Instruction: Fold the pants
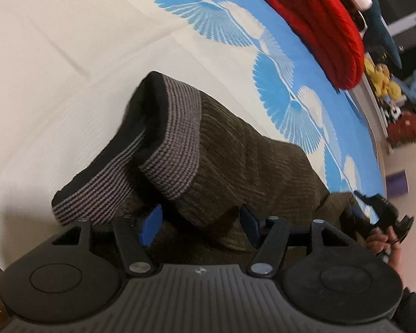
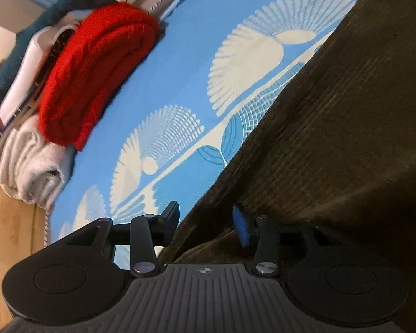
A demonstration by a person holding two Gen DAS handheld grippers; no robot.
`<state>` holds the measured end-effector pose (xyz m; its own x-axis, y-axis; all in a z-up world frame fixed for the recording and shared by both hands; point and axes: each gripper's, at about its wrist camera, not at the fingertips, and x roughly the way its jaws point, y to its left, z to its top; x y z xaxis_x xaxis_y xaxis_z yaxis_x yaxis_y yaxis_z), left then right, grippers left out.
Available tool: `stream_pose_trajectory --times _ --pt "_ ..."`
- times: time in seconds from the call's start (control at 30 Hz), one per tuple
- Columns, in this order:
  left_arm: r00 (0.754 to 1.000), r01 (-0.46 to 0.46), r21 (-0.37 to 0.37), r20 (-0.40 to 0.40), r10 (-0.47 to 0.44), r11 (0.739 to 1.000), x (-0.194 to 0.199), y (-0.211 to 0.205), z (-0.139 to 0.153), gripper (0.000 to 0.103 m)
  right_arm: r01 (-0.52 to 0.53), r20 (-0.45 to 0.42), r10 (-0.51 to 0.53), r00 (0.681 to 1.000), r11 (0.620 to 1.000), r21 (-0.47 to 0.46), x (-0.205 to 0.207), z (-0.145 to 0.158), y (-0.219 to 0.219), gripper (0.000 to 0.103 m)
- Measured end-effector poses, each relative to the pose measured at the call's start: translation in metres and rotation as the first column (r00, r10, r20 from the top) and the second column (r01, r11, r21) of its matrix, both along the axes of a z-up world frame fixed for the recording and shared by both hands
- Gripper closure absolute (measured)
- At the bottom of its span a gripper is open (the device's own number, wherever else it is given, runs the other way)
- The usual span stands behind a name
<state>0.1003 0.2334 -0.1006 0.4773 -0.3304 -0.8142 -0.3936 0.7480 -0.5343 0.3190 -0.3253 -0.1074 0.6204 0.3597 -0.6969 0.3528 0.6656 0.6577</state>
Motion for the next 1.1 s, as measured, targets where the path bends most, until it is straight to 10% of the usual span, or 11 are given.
stream_pose_trajectory --times 0.23,0.3,0.43,0.53,0.93,1.0,1.1 --pt "0.995 -0.098 -0.017 -0.024 0.097 0.995 -0.001 0.007 -0.001 0.038 0.034 -0.009 -0.034 0.999 0.999 0.016 0.012 -0.013 -0.001 0.058" --pt "0.994 -0.106 -0.004 -0.026 0.106 0.994 0.001 0.005 0.002 0.052 0.024 -0.002 -0.024 1.000 1.000 -0.016 0.013 -0.012 0.003 0.060" --pt "0.997 -0.081 0.072 -0.003 0.081 0.994 0.000 -0.001 0.011 0.077 0.026 0.015 -0.025 1.000 0.999 -0.037 0.009 -0.008 0.003 0.095" --pt "0.999 -0.033 0.158 0.037 0.027 0.987 -0.002 -0.011 0.022 0.082 0.052 0.049 -0.050 0.998 0.998 -0.036 -0.005 0.008 -0.003 0.096" --pt "0.976 -0.102 0.221 0.210 0.055 0.970 -0.044 0.002 0.061 0.095 0.159 0.268 -0.112 0.957 0.974 -0.161 -0.207 0.133 -0.026 0.097" --pt "0.978 -0.114 0.244 0.199 0.065 0.963 -0.052 0.007 0.065 0.096 0.141 0.225 -0.091 0.970 0.967 -0.214 -0.247 0.126 -0.017 0.097" --pt "0.986 -0.113 0.245 0.146 0.078 0.963 -0.053 0.014 0.065 0.096 0.027 -0.062 -0.041 0.997 0.977 -0.210 -0.276 0.093 -0.010 0.096"
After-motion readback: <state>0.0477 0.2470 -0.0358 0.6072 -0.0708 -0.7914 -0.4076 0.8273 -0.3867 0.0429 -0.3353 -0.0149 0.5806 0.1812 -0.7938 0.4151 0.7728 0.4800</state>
